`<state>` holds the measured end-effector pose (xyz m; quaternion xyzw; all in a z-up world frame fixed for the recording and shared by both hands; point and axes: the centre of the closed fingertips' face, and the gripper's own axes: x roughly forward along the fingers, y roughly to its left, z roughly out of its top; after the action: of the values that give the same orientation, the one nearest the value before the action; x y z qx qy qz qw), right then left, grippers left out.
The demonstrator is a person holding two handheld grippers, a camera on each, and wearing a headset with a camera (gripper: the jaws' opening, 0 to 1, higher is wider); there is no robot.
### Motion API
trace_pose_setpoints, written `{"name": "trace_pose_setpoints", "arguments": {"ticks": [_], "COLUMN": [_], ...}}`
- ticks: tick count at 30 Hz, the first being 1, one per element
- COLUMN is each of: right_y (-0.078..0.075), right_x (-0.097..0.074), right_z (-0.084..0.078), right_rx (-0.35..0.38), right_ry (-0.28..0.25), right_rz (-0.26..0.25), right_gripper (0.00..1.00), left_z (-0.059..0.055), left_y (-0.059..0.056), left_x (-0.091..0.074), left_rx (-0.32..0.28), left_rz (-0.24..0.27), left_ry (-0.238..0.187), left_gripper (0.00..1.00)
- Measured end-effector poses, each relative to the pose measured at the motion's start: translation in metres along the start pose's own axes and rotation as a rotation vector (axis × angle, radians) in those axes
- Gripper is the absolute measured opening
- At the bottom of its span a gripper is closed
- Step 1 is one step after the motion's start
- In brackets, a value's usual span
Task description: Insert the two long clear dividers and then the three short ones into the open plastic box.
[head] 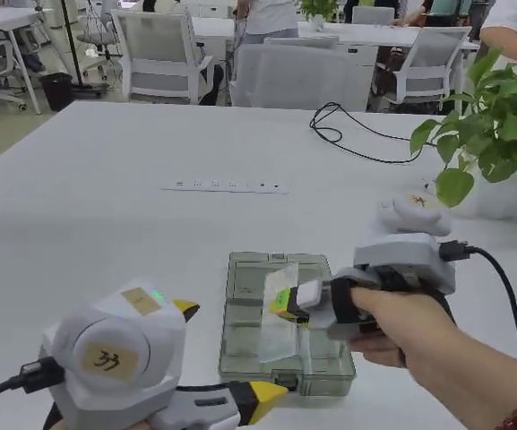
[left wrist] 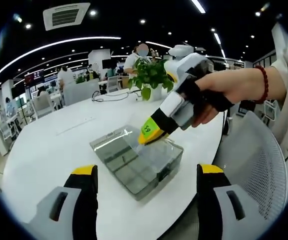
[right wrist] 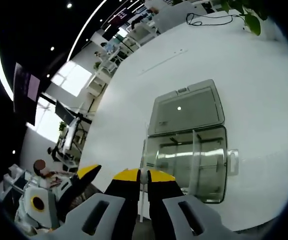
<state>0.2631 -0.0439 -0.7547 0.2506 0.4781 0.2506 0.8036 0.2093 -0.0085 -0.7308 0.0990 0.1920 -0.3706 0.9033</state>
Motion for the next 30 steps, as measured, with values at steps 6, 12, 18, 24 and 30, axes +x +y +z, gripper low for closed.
{"name": "trace_pose_setpoints", "arguments": {"ticks": [6,12,18,24,30], "right_y": [-0.007,-0.015,-0.02,-0.026,-0.03], "right_x": [0.006,0.011,0.018,0.024,0.028], "right_z": [0.0,-0.002,-0.002,-0.004,-0.008], "right_rx": [0.03,0.06,0.087,0.092,0.088], "right_ry": [0.049,0.104,0.156,0.207,0.224], "right_rz": [-0.05,-0.104,-0.129,-0.17,-0.187], "right_gripper": [0.07,0.06,0.06,0.06,0.07], "left_z": [-0.001,-0.002,-0.003,-0.003,-0.002], "left_y": [0.001,0.002,0.002,0.005,0.008], "left_x": [0.002,0.004,0.005,0.005,0.005], "left_rx": [0.008,0.003,0.0,0.005,0.014], "left_rz": [-0.004,-0.01,-0.014,-0.014,-0.001], "left_ry": [-0.001,-0.005,-0.005,-0.006,-0.012], "left_gripper": [0.92,0.98,1.0,1.0,1.0]}}
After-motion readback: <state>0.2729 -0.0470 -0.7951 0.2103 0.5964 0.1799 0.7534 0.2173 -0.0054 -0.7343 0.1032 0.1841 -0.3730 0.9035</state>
